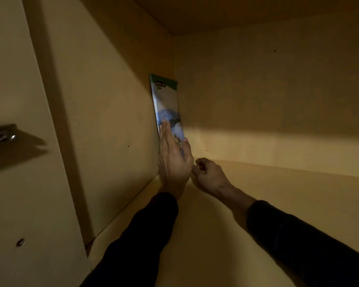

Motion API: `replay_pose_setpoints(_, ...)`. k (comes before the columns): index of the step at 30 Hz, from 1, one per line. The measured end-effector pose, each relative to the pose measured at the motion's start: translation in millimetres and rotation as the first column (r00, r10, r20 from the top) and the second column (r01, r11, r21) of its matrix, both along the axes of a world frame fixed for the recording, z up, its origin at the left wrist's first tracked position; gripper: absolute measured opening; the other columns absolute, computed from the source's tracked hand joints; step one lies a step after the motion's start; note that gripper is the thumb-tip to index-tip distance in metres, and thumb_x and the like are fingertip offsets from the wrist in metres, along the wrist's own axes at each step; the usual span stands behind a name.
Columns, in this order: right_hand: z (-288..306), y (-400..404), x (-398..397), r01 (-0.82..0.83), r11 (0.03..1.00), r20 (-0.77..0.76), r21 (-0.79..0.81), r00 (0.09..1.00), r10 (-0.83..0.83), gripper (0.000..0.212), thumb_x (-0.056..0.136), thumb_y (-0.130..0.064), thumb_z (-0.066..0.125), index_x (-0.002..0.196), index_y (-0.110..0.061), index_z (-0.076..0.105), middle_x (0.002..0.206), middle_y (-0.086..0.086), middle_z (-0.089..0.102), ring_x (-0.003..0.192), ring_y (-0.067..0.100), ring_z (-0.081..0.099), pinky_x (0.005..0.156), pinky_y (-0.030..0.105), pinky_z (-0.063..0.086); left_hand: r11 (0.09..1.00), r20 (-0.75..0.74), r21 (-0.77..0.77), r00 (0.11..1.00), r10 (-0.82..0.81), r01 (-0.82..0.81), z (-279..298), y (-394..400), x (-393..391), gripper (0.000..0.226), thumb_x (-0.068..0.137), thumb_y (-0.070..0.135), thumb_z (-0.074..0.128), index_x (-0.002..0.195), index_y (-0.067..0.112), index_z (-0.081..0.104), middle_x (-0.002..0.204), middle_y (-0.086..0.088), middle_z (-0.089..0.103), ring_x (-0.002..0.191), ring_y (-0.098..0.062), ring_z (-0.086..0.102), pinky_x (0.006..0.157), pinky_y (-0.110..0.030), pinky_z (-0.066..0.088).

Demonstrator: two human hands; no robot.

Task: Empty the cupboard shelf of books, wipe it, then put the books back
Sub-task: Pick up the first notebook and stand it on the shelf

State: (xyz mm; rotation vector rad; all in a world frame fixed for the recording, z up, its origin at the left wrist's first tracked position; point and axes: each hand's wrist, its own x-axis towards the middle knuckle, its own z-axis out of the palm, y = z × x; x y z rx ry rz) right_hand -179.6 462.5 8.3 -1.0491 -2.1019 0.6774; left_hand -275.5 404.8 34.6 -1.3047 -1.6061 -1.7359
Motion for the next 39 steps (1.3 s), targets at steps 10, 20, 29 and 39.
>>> replay_pose_setpoints(10, -7.9, -35.0, 18.8, 0.040, 0.999, 0.016, 0.020, 0.999, -0.040, 0.038, 0.100, -0.040, 0.042, 0.111, -0.010, 0.062, 0.112, 0.013, 0.066, 0.102, 0.030, 0.061, 0.077, 0.028, 0.042, 0.963, 0.022, -0.248, 0.995, -0.099, 0.101, -26.0, -39.3, 22.4, 0.065, 0.095, 0.039, 0.037, 0.149, 0.003, 0.032, 0.155, -0.012, 0.035, 0.146, -0.023, 0.027, 0.116, -0.039, 0.030)
replay_pose_setpoints(20, 6.0, -85.3, 57.8, -0.027, 0.989, 0.076, 0.144, 0.997, 0.016, 0.044, 0.102, -0.038, 0.040, 0.127, -0.006, 0.057, 0.128, 0.014, 0.061, 0.118, 0.027, 0.056, 0.089, 0.025, 0.039, 0.915, -0.039, -0.396, 0.994, -0.099, 0.075, -28.0, -115.1, 61.2, 0.051, 0.104, 0.032, 0.034, 0.150, 0.011, 0.029, 0.157, -0.009, 0.031, 0.147, -0.020, 0.023, 0.112, -0.039, 0.032)
replay_pose_setpoints(29, 3.0, -128.9, 151.9, 0.024, 0.969, 0.176, 0.247, 0.982, -0.070, 0.045, 0.103, -0.036, 0.034, 0.133, -0.007, 0.053, 0.134, 0.014, 0.056, 0.121, 0.030, 0.053, 0.100, 0.035, 0.043, 0.756, -0.128, -0.653, 0.979, -0.156, 0.035, -28.3, -141.2, 137.8, 0.047, 0.105, 0.027, 0.030, 0.149, 0.010, 0.032, 0.156, -0.012, 0.032, 0.146, -0.026, 0.025, 0.112, -0.039, 0.029)
replay_pose_setpoints(39, 5.0, -170.1, 237.3, 0.192, 0.910, 0.248, 0.368, 0.923, -0.295, 0.042, 0.104, -0.036, 0.034, 0.127, -0.007, 0.055, 0.128, 0.015, 0.059, 0.113, 0.030, 0.055, 0.097, 0.041, 0.046, 0.696, -0.203, -0.712, 0.922, -0.331, 0.093, -17.9, -158.5, 189.5, 0.042, 0.103, 0.027, 0.036, 0.142, 0.011, 0.039, 0.143, -0.014, 0.044, 0.126, -0.031, 0.047, 0.097, -0.039, 0.041)
